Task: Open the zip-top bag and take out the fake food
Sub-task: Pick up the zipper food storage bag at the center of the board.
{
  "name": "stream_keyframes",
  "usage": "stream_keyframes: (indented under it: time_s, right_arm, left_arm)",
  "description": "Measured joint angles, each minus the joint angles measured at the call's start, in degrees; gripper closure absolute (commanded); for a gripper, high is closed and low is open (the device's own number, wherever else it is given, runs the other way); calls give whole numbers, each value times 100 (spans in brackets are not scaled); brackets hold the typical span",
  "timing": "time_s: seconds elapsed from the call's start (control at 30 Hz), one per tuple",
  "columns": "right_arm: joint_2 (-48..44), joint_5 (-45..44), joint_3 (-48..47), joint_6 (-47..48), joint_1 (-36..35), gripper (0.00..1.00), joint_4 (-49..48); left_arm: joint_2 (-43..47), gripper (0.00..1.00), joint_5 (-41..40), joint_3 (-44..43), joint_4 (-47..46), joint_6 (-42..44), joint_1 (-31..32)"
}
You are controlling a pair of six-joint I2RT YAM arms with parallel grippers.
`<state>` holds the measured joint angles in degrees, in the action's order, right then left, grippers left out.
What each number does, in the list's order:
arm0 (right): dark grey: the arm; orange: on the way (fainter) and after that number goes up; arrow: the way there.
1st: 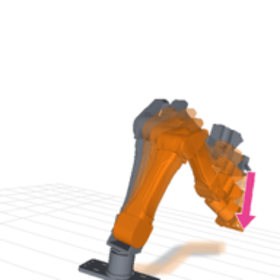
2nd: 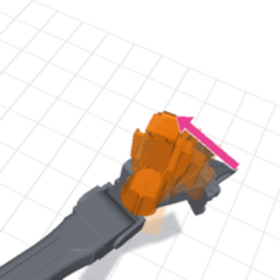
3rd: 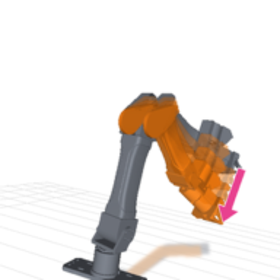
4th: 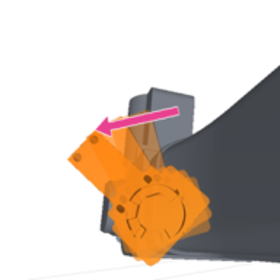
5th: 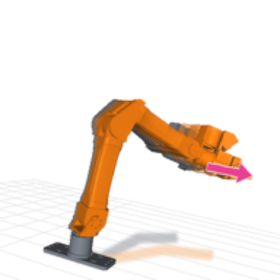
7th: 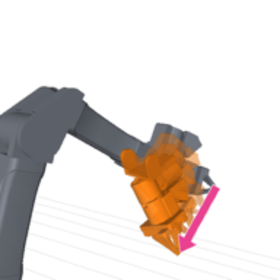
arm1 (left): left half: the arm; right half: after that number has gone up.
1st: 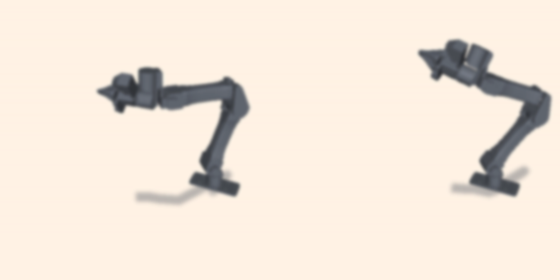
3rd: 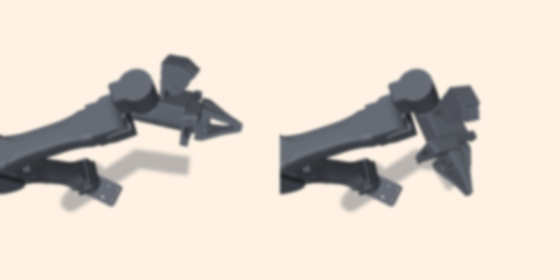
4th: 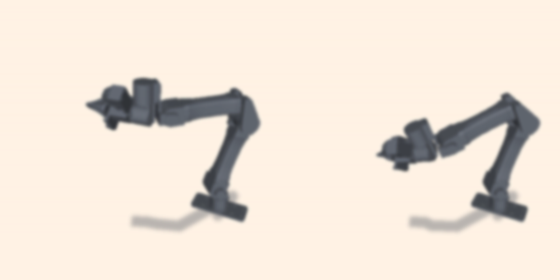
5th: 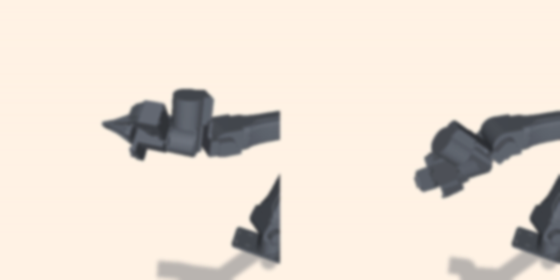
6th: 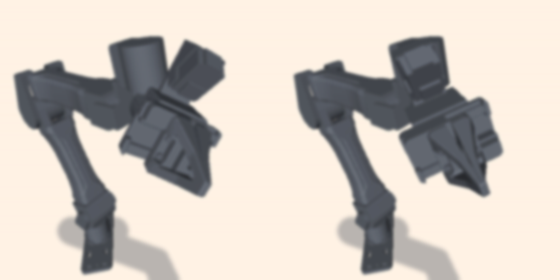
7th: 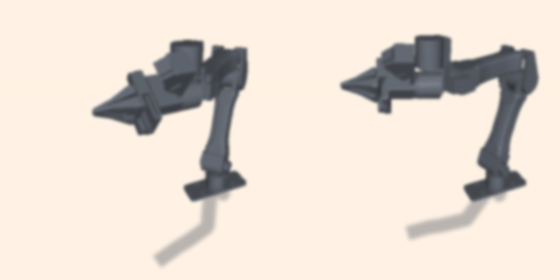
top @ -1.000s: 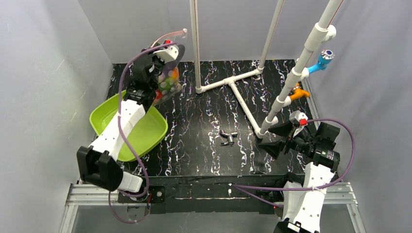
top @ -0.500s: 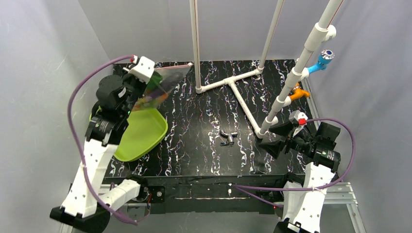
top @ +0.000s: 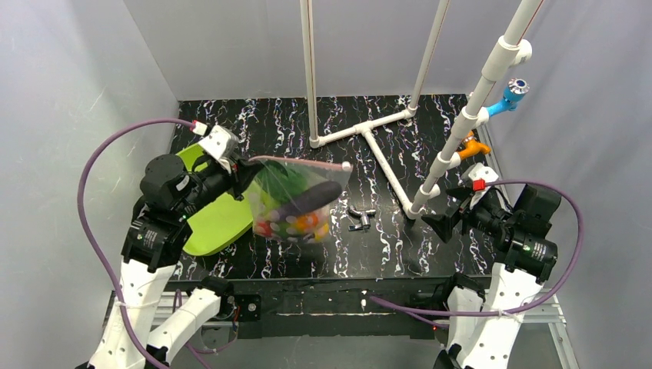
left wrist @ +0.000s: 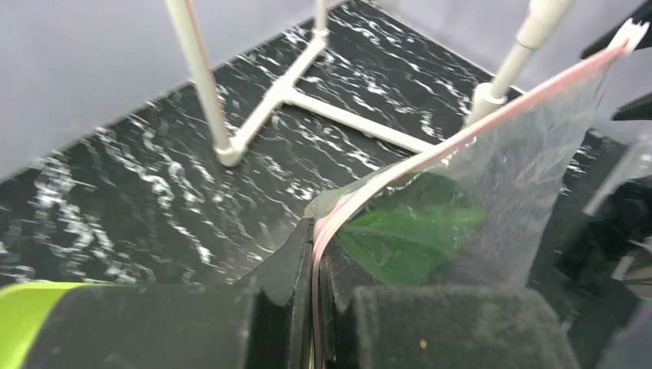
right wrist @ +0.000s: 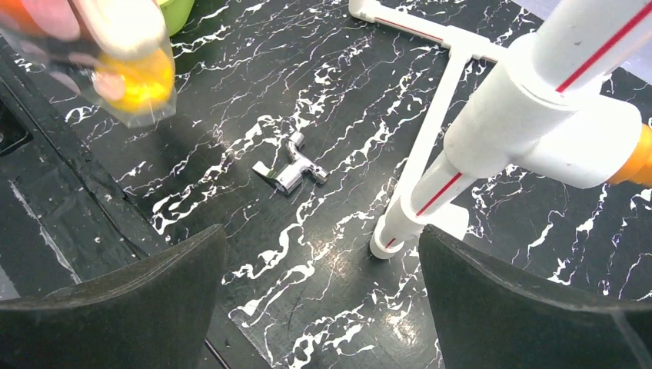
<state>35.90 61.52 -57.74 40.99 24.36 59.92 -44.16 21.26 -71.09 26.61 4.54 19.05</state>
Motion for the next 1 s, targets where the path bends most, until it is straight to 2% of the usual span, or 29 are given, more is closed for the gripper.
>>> stream_keyframes:
  time_s: [0.2,0.3,0.5,0.57,0.7,0.83,1.0]
  right_arm:
    - [74,162,-103,70,0,0,299]
    - [151,490,-103,476,-2,0,719]
    - [297,883,-79,2365,-195,0,2035]
    - [376,918,-7,2970,-407,0,2374]
    - [461,911,219,3440,-984,0,2568]
    - [643,811,308,3331,-1692,0,2422]
    - [935,389,321,2597,-2892,0,1641]
  left_arm:
    - [258,100,514,879,-201,-837,4]
    - [302,100,610,1233,-341,-1108,4]
    - [304,100,782,1495,-632,-1508,4]
    - [302,100,833,1523,-721,-1600,4]
    - [280,100,975,1615,-846,-1777,4]
    - [212,100,1115,1764,-968,-1991,24]
    - [55,100,1198,1832,-1158,-2321,122]
